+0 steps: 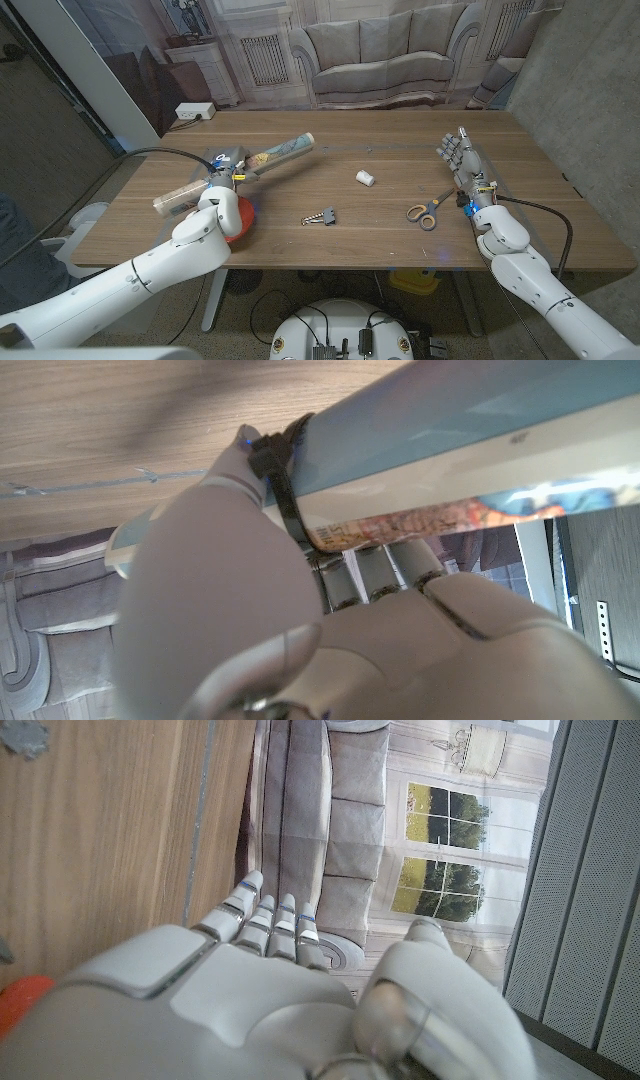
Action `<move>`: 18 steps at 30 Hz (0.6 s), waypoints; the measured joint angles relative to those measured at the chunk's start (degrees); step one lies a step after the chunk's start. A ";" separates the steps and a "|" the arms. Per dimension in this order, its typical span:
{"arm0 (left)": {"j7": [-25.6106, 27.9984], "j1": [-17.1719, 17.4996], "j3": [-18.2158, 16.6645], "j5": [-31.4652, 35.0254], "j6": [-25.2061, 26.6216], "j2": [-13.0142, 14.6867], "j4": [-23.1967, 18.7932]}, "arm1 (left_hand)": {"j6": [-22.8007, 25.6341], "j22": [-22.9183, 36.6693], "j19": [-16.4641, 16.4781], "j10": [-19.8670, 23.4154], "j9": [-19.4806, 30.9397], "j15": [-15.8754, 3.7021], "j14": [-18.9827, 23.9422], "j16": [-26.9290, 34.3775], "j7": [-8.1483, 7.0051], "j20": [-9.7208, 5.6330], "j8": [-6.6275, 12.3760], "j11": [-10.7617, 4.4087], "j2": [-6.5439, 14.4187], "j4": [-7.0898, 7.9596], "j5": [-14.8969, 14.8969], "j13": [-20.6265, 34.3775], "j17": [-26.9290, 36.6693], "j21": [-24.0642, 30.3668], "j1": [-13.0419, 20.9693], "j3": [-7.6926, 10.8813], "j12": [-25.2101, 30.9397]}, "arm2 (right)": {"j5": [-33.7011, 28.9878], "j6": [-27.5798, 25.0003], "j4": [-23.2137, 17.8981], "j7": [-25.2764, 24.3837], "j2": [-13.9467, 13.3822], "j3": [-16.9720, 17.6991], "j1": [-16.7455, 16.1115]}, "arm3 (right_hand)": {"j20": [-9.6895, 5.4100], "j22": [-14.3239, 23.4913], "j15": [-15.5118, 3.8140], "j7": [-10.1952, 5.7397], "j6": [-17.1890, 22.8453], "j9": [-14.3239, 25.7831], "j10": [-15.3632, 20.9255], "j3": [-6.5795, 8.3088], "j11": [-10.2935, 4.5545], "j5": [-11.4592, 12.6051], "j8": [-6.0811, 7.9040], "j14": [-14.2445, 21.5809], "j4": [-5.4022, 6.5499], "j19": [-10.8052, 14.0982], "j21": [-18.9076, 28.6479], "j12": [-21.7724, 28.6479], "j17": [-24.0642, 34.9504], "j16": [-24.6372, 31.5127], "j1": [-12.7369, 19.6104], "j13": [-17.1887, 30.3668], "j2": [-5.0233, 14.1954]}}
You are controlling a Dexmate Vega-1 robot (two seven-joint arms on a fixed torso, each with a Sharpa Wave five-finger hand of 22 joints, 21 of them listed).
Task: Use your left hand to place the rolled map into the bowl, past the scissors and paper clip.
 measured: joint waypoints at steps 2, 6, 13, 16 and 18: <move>0.14 0.36 -0.17 0.00 0.10 0.10 -0.27 | 0.00 0.00 -0.19 0.41 0.02 -0.07 0.07 -0.23 0.00 0.19 0.00 0.01 0.07 0.00 0.00 0.03 0.00 0.03 -0.07 0.00 0.00 | 0.03 -0.06 0.00 0.02 -0.02 0.02 0.00 | 0.00 0.00 0.00 0.00 0.00 0.00 0.00 0.00 0.00 0.00 0.00 0.00 0.00 0.00 0.00 0.00 0.00 0.00 0.00 0.00 0.00; 1.03 1.32 -0.58 0.00 0.83 0.36 -0.98 | 0.00 0.01 -0.19 0.50 0.03 -0.08 0.08 -0.23 0.00 0.19 0.00 0.12 0.07 0.00 -0.01 0.03 0.00 0.05 -0.07 0.00 0.00 | 0.11 -0.14 -0.02 0.10 -0.12 0.11 0.00 | 0.00 0.00 0.00 0.00 0.00 0.00 0.00 0.00 0.00 0.00 0.00 0.00 0.00 0.00 0.00 0.00 0.00 0.00 0.00 0.00 0.00; 2.17 3.30 -1.72 -0.09 1.58 1.06 -2.37 | 0.53 0.01 -0.19 0.50 0.02 -0.19 0.19 -0.23 -0.10 0.19 0.00 0.12 0.08 0.00 -0.01 0.03 0.25 0.44 -0.07 0.00 0.00 | 0.28 -0.44 -0.02 0.25 -0.28 0.19 0.01 | 0.01 0.00 0.00 0.00 0.00 0.00 0.00 0.00 0.00 0.00 0.00 0.00 0.00 -0.01 -0.23 0.00 0.00 0.00 0.00 0.00 0.00; 3.14 4.25 -2.40 -0.38 1.78 1.29 -2.86 | 0.62 -0.18 -0.19 0.69 0.02 -0.20 0.20 -0.23 0.00 0.19 0.00 -0.08 0.08 0.00 -0.01 0.30 0.25 0.44 -0.07 0.00 0.00 | 0.34 -0.53 -0.02 0.29 -0.32 0.21 0.04 | 0.01 0.00 0.00 0.00 0.00 0.00 0.00 0.00 0.00 0.00 0.00 0.00 0.00 -0.01 -0.29 0.00 0.00 0.00 -0.01 0.00 0.01; 3.43 4.89 -2.81 -0.47 1.80 1.42 -3.17 | 0.62 -0.20 -0.19 0.69 0.01 -0.15 0.28 -0.23 -0.01 0.19 0.00 -0.08 0.08 0.00 -0.01 0.32 0.25 0.44 -0.07 0.00 0.00 | 0.37 -0.57 -0.02 0.31 -0.34 0.21 0.06 | 0.01 0.00 0.00 0.00 0.00 0.00 0.00 0.00 0.00 0.00 0.00 0.00 0.00 -0.01 -0.29 0.00 0.00 0.00 -0.04 0.00 0.04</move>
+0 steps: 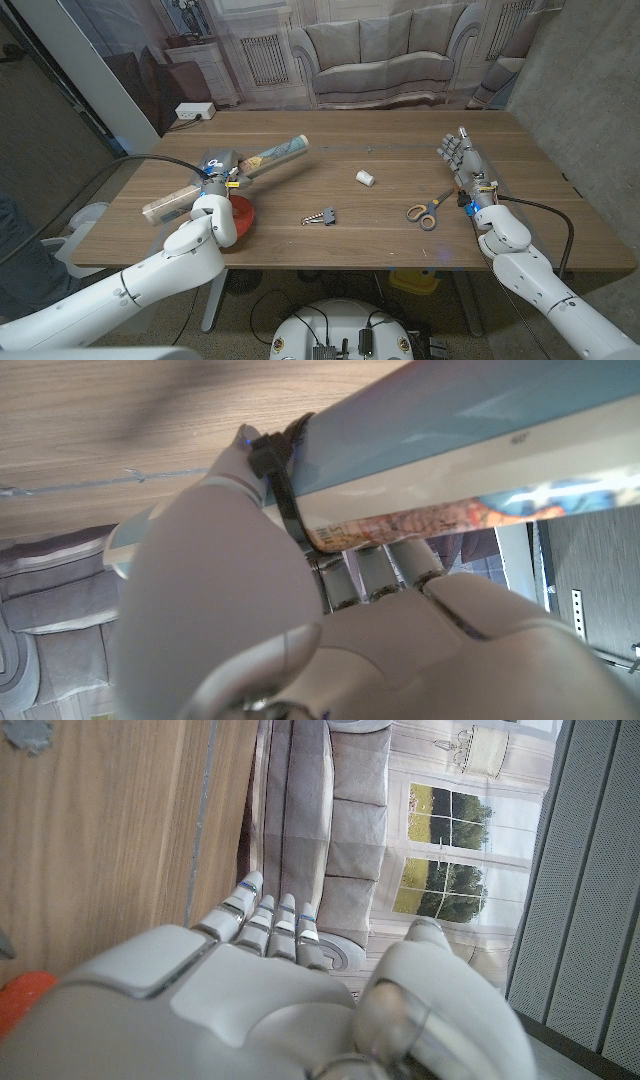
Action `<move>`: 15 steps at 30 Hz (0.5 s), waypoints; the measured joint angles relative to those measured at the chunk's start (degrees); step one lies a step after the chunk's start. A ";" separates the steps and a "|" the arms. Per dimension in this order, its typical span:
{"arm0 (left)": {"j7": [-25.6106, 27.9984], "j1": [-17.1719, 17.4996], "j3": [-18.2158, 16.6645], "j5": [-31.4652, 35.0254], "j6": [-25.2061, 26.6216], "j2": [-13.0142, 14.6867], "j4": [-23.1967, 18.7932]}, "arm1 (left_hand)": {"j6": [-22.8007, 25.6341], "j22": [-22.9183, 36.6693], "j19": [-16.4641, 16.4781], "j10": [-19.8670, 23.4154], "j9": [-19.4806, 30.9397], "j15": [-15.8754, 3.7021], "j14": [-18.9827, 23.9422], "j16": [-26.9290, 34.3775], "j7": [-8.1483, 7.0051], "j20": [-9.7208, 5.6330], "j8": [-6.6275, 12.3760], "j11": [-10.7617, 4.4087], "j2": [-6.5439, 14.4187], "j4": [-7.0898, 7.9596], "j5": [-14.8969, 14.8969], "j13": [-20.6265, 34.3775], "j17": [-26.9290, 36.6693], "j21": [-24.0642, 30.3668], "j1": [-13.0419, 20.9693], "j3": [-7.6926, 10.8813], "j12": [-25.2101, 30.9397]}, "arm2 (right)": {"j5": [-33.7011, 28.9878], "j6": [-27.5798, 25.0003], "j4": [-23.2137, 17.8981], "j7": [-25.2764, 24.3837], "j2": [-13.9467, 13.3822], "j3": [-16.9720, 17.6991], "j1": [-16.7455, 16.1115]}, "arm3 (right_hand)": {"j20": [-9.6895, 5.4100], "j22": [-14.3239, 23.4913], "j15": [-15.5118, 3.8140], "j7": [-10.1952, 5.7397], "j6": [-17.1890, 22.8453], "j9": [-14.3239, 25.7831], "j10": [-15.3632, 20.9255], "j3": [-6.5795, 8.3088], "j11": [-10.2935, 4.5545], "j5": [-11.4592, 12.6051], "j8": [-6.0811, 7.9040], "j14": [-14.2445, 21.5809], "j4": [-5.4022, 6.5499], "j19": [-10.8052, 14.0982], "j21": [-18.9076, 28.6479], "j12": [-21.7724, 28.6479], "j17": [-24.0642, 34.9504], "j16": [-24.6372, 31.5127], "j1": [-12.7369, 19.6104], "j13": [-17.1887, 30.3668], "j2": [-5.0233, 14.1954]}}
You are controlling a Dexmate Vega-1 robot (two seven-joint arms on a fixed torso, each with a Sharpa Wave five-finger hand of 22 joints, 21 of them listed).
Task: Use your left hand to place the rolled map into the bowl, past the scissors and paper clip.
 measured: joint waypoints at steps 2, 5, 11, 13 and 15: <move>0.39 0.58 -0.35 -0.09 0.03 0.08 -0.29 | 0.00 0.00 0.00 0.00 0.00 -0.04 0.12 -0.01 0.00 0.00 0.00 0.00 0.00 0.00 0.00 0.01 0.00 0.00 0.00 0.00 0.00 | 0.01 -0.03 0.00 0.01 -0.01 0.00 0.02 | 0.00 0.00 0.00 0.00 0.00 0.00 0.00 0.00 0.00 0.00 0.00 0.00 0.00 0.00 0.00 0.00 0.00 0.00 -0.19 0.00 0.20; 1.54 1.60 -0.97 -0.32 0.03 0.15 -0.72 | 0.00 -0.02 0.00 0.00 -0.01 -0.04 0.13 -0.01 0.00 0.00 0.00 0.00 0.00 0.00 0.00 0.01 0.00 0.42 0.00 0.00 0.00 | 0.02 -0.11 0.02 0.01 -0.03 0.01 0.05 | 0.00 0.00 0.00 0.00 0.00 0.00 0.00 0.00 0.00 0.00 0.00 0.00 0.00 0.00 0.00 0.00 0.00 0.00 -0.19 0.00 0.19; 2.17 3.86 -2.17 -0.42 0.03 0.15 -1.51 | 0.11 -0.02 0.00 -0.01 -0.02 -0.14 0.23 -0.26 -0.12 0.00 0.00 0.00 0.02 0.00 0.18 0.11 0.05 0.42 -0.02 0.00 0.00 | 0.07 -0.38 0.03 -0.04 -0.03 0.02 0.05 | 0.00 0.00 0.00 0.00 0.00 0.00 0.00 0.00 0.00 0.00 0.00 0.00 0.00 0.00 0.00 0.00 0.00 0.00 -0.19 0.00 0.19; 3.54 4.52 -2.47 -0.57 -0.07 0.15 -1.75 | 0.21 -0.02 0.00 0.22 -0.03 -0.24 0.32 -0.28 -0.22 0.00 -0.21 0.22 0.07 0.00 0.18 0.23 0.25 0.42 -0.06 0.00 0.00 | 0.07 -0.44 0.04 -0.11 -0.04 0.03 0.06 | 0.00 0.00 0.00 0.00 0.00 0.00 0.00 0.00 0.00 0.00 0.00 0.00 0.00 0.00 0.00 0.00 0.00 0.00 -0.19 0.00 0.19; 4.33 5.34 -2.87 -0.66 -0.10 0.15 -2.09 | 0.21 -0.02 0.00 0.22 -0.04 -0.24 0.32 -0.41 -0.22 0.00 -0.21 0.22 0.07 0.00 0.18 0.24 0.27 0.55 -0.06 0.00 0.00 | 0.08 -0.48 0.04 -0.21 -0.04 0.04 0.06 | 0.00 0.00 0.00 0.00 0.00 0.00 0.00 0.00 0.00 0.00 0.00 0.00 0.00 0.00 0.00 0.00 0.00 0.00 -0.19 0.00 0.19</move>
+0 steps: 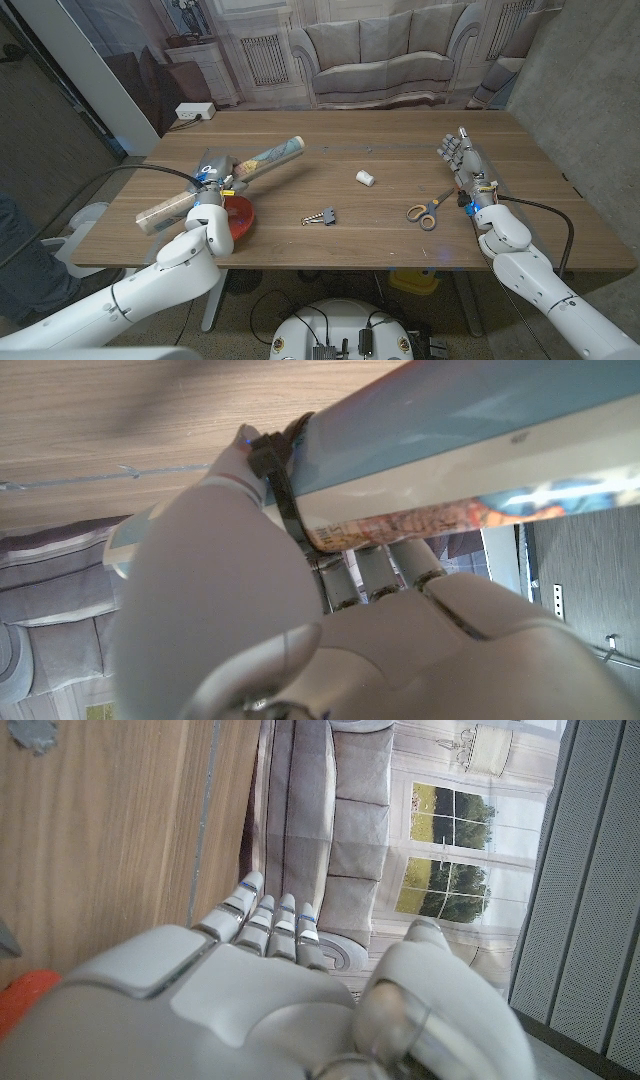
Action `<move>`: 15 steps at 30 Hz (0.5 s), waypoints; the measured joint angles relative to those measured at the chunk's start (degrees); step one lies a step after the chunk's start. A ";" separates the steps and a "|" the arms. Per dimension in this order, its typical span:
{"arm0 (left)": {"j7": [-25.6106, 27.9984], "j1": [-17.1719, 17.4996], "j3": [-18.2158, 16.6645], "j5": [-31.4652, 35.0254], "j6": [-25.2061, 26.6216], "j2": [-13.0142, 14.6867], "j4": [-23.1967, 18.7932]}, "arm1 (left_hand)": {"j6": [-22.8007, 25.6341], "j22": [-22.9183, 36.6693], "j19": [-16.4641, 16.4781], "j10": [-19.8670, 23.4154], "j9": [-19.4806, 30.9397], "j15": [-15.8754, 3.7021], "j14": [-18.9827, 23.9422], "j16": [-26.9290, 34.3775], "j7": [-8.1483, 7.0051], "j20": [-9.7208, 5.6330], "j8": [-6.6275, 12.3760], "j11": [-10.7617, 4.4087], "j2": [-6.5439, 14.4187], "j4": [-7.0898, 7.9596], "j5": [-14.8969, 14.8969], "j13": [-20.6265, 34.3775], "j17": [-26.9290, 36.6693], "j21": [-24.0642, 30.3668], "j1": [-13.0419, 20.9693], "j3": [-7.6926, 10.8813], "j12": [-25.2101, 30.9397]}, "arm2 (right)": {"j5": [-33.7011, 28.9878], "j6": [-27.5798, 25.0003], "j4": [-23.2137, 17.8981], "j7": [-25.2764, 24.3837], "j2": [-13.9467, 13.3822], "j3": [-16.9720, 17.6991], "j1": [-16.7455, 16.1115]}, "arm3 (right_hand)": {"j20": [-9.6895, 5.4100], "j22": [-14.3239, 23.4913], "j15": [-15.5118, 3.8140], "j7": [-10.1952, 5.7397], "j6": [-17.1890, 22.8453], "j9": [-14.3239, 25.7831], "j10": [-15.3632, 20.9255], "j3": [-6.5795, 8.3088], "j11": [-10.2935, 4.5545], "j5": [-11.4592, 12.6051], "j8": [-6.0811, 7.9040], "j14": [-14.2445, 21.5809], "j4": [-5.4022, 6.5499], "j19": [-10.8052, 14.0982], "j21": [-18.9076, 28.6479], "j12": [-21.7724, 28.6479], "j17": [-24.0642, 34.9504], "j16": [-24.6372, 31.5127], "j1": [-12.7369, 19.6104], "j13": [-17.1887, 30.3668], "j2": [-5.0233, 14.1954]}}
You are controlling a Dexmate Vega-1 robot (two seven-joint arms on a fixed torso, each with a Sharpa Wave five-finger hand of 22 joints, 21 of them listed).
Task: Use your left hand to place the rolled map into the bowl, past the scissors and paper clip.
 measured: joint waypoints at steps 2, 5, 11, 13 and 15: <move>0.37 0.61 -0.26 -0.05 0.00 0.00 -0.29 | 0.00 0.00 0.00 0.00 0.00 0.00 0.00 -0.01 0.00 0.00 0.00 0.00 0.00 0.00 0.00 0.00 0.02 0.33 0.00 0.00 -0.34 | 0.00 -0.05 0.00 -0.07 0.00 0.00 0.00 | 0.00 0.00 0.00 0.00 0.00 0.00 0.00 0.00 0.00 0.00 0.00 0.00 0.00 0.00 0.00 0.00 0.00 0.00 0.00 0.00 0.00; 1.03 1.49 -0.67 -0.08 -0.01 0.06 -0.75 | 0.00 0.00 -0.21 0.32 0.02 -0.01 0.01 -0.01 0.00 -0.21 0.00 -0.32 0.00 0.00 0.00 0.00 0.02 0.33 0.00 0.00 -0.33 | 0.00 -0.17 0.00 -0.18 0.00 0.00 0.00 | 0.00 0.00 0.00 0.00 0.00 0.00 0.00 0.00 0.00 0.00 0.00 0.00 0.00 0.00 0.00 0.00 0.00 0.00 0.00 0.00 0.00; 2.08 3.08 -1.29 -0.17 0.02 0.29 -1.39 | 0.13 0.00 -0.21 0.51 0.05 0.12 0.33 -0.02 -0.14 -0.21 0.00 -0.12 0.00 0.00 0.00 0.22 0.02 0.38 0.00 0.00 -0.33 | 0.00 -0.37 0.00 -0.31 0.00 0.01 0.06 | 0.00 0.00 0.00 0.00 0.00 0.00 0.00 0.00 0.00 0.00 0.00 0.00 0.00 0.00 -0.35 0.00 0.00 0.00 0.00 0.00 0.00; 2.30 3.59 -1.45 -0.20 0.03 0.36 -1.60 | 0.19 0.00 -0.20 0.51 0.05 0.03 0.60 -0.03 -0.19 -0.21 0.00 -0.12 0.00 0.00 0.00 0.28 0.02 0.72 0.00 0.00 -0.33 | 0.00 -0.42 0.00 -0.37 0.00 0.00 0.08 | 0.00 0.00 0.00 0.00 0.00 0.00 0.00 0.00 0.00 0.00 0.00 0.00 0.00 0.00 -0.35 0.00 0.00 0.00 0.00 0.00 0.00; 2.61 4.19 -1.65 -0.24 0.09 0.40 -1.87 | 0.19 0.00 -0.20 0.51 0.05 0.03 0.60 -0.04 -0.19 -0.21 0.00 -0.12 0.00 0.00 0.00 0.28 0.15 0.72 0.00 0.00 -0.33 | 0.00 -0.45 0.00 -0.42 0.00 0.00 0.09 | 0.00 0.00 0.00 0.00 0.00 0.00 0.00 0.00 0.00 0.00 0.00 0.00 0.00 0.00 -0.35 0.00 0.00 0.00 0.00 0.00 0.00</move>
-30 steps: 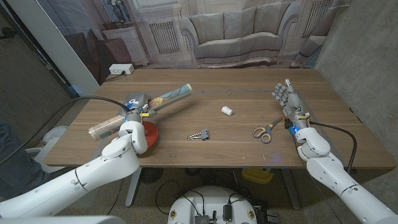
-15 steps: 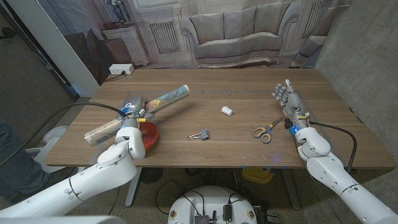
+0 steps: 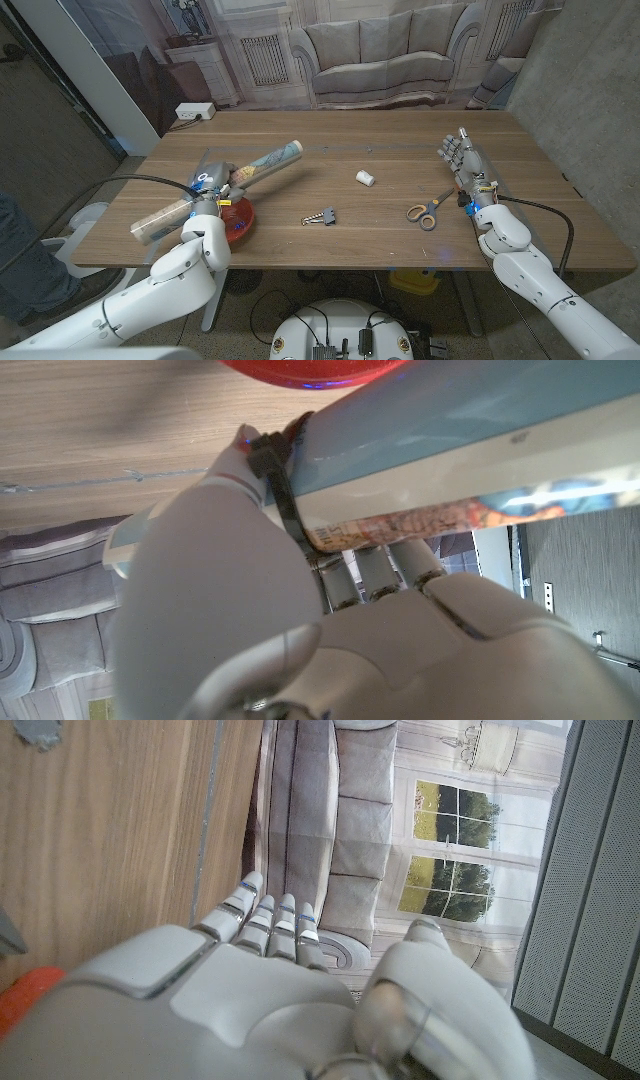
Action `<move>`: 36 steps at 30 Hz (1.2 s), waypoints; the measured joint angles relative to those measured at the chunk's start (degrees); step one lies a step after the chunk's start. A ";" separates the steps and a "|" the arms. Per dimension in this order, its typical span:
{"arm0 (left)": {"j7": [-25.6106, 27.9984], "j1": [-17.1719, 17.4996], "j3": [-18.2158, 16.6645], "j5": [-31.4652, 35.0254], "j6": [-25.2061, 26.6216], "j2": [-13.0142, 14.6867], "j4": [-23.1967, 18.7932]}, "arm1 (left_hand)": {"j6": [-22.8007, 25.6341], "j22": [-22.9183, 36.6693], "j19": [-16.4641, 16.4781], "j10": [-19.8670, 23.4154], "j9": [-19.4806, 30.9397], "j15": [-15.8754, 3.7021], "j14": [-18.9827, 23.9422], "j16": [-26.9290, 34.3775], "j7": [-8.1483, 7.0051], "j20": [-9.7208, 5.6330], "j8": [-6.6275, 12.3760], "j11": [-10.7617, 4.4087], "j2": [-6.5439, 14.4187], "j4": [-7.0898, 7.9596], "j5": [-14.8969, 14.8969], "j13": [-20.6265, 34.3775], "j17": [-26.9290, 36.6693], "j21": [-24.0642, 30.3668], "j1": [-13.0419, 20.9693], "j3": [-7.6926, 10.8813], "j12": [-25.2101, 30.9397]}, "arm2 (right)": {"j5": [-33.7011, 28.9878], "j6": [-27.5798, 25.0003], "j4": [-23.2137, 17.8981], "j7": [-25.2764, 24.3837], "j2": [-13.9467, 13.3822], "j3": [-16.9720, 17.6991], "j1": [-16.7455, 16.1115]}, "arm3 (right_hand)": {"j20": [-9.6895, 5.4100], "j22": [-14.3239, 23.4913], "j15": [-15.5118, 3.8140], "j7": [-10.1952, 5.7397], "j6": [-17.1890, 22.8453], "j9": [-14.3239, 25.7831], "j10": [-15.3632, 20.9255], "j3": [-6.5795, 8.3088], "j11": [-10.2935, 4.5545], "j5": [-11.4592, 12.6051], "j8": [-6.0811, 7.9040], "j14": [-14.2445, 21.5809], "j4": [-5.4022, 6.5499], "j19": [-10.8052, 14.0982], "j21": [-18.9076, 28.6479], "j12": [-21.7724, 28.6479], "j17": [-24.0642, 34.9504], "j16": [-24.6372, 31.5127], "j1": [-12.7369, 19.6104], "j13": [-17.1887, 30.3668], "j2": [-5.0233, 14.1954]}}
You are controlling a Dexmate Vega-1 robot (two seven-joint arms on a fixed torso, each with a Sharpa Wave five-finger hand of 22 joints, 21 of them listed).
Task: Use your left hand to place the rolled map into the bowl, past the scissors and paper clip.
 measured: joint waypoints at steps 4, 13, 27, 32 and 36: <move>0.58 0.97 -0.37 -0.07 0.24 0.08 -0.45 | 0.30 0.00 0.00 0.00 0.00 -0.01 0.01 0.00 0.30 0.00 0.00 0.00 0.00 0.00 0.00 0.00 0.12 0.00 0.00 0.00 0.00 | 0.00 -0.12 -0.01 -0.08 0.00 -0.01 0.00 | 0.00 0.00 0.00 0.00 0.00 0.00 0.00 -0.18 0.00 0.00 0.00 0.00 -0.17 0.00 0.00 -0.23 0.00 0.00 0.00 0.00 0.00; 1.66 3.28 -1.39 -0.33 1.31 0.32 -1.68 | 0.50 0.00 0.00 0.30 -0.01 -0.02 0.02 0.00 0.24 0.00 0.00 -0.30 0.00 0.00 -0.01 0.27 0.12 0.46 0.00 0.00 -0.22 | 0.03 -0.16 -0.03 -0.09 0.04 -0.05 0.01 | 0.22 0.00 0.00 0.00 0.00 0.00 0.00 -0.24 0.00 0.00 0.00 0.00 -0.24 0.21 -0.22 -0.23 0.00 0.00 0.00 0.00 0.00; 3.83 6.85 -3.23 -0.57 2.76 0.39 -2.68 | 0.72 0.00 -0.21 0.61 -0.05 -0.21 0.21 -0.04 0.11 -0.21 0.00 0.01 -0.01 0.00 -0.02 0.48 0.37 0.90 0.01 0.00 -0.50 | 0.08 -0.49 0.10 -0.01 0.06 -0.37 0.32 | 0.21 0.00 0.00 0.00 0.00 0.00 0.00 -0.24 0.00 0.00 0.00 0.00 -0.24 0.21 -0.22 -0.23 0.00 0.00 0.00 0.00 0.00; 4.54 7.98 -3.86 -0.67 2.92 0.34 -2.89 | 0.71 0.00 -0.20 0.61 -0.02 -0.21 0.21 -0.19 0.10 -0.21 0.00 0.01 -0.01 0.00 -0.05 0.52 0.37 0.90 0.01 0.00 -0.50 | 0.10 -0.78 0.11 0.03 0.06 -0.45 0.39 | 0.00 0.00 0.00 0.00 0.00 0.00 0.00 -0.24 0.00 0.00 0.00 0.00 -0.24 0.42 -0.37 -0.23 0.00 0.00 0.00 0.00 0.00; 5.43 9.08 -4.47 -0.87 3.06 0.10 -3.00 | 0.71 0.00 -0.20 0.61 0.00 -0.21 0.21 -0.19 0.10 -0.21 0.00 0.01 -0.01 0.00 -0.05 0.52 0.66 1.24 0.01 0.00 -0.50 | 0.12 -0.86 0.12 0.05 0.02 -0.50 0.41 | 0.00 0.00 0.00 0.00 0.00 0.00 0.00 -0.24 0.00 0.00 0.00 0.00 -0.24 0.42 -0.43 -0.23 0.00 0.00 0.00 0.00 0.00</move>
